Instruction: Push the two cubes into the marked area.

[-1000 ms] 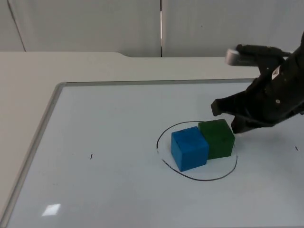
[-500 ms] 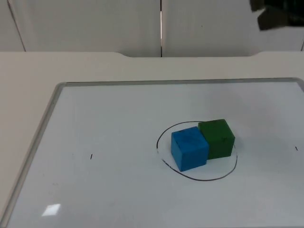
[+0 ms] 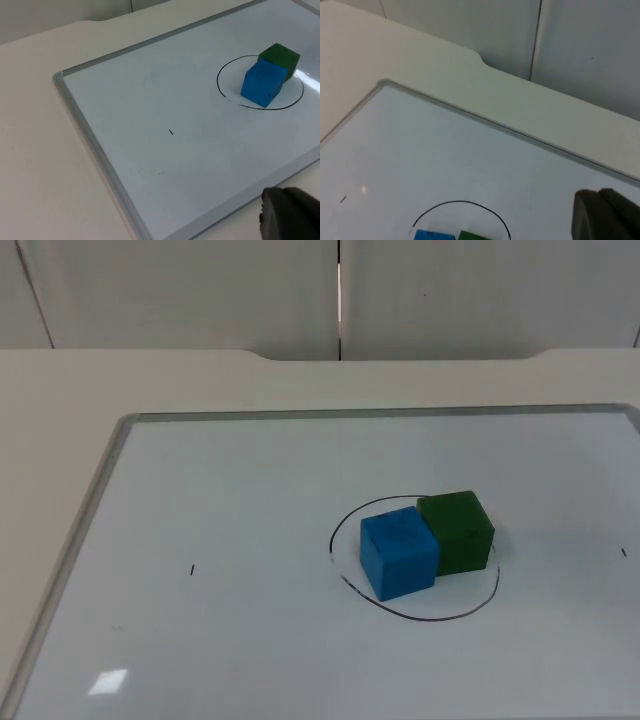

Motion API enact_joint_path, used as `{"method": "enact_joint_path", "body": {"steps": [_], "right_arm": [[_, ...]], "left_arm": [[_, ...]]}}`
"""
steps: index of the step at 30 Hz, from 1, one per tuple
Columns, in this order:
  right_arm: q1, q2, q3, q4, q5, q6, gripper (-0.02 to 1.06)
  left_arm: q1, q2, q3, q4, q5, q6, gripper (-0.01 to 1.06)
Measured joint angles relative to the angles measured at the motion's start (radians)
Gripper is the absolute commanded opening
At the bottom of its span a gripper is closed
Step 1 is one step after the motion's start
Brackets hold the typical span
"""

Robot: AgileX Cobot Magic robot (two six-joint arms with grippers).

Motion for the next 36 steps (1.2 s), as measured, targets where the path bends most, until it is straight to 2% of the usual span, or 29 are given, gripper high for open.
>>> {"method": "enact_joint_path", "body": {"steps": [10,22,26,27,31,32,36], "right_arm": [[0.0,-0.153,0.238,0.0,-0.064,-0.037,0.0],[0.0,-0.447,0.417,0.002,-0.052,-0.03,0.0],[0.0,-0.615,0.441,0.005,0.063,-0.03,0.0],[0.0,-0.615,0.441,0.005,0.063,-0.03,0.0],[0.0,-0.745,0.445,0.005,0.188,-0.028,0.0],[0.0,-0.745,0.445,0.005,0.188,-0.028,0.0],[0.0,-0.86,0.445,0.01,0.303,-0.028,0.0]], "left_arm": [[0.0,0.0,0.0,0.0,0.0,0.0,0.0],[0.0,0.0,0.0,0.0,0.0,0.0,0.0],[0.0,0.0,0.0,0.0,0.0,0.0,0.0],[0.0,0.0,0.0,0.0,0.0,0.0,0.0],[0.0,0.0,0.0,0.0,0.0,0.0,0.0],[0.0,0.0,0.0,0.0,0.0,0.0,0.0],[0.0,0.0,0.0,0.0,0.0,0.0,0.0]]}}
